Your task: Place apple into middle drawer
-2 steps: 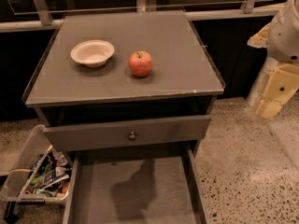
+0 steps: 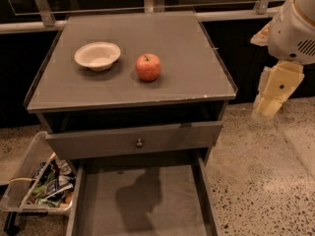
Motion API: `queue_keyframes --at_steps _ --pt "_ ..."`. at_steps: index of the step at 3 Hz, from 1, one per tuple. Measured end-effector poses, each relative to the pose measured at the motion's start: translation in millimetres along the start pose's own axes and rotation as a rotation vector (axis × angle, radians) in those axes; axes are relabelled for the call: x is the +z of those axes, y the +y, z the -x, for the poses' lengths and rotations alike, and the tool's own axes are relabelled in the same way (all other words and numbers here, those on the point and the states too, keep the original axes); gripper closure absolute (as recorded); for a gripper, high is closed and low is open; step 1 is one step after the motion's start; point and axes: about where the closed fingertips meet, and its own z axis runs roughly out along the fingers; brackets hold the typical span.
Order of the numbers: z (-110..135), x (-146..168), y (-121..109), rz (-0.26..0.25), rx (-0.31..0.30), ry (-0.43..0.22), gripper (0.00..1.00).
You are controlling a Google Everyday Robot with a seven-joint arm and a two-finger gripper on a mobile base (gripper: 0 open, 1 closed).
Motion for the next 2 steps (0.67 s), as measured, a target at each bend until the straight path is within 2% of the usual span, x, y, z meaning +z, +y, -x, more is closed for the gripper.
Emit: queue_keyframes --at_steps 1,2 --pt "24.0 12.0 -16.9 -0.016 -0.024 -0.044 0.00" --pt "45.1 17.9 -29.0 -0.041 -0.052 -0.125 0.00"
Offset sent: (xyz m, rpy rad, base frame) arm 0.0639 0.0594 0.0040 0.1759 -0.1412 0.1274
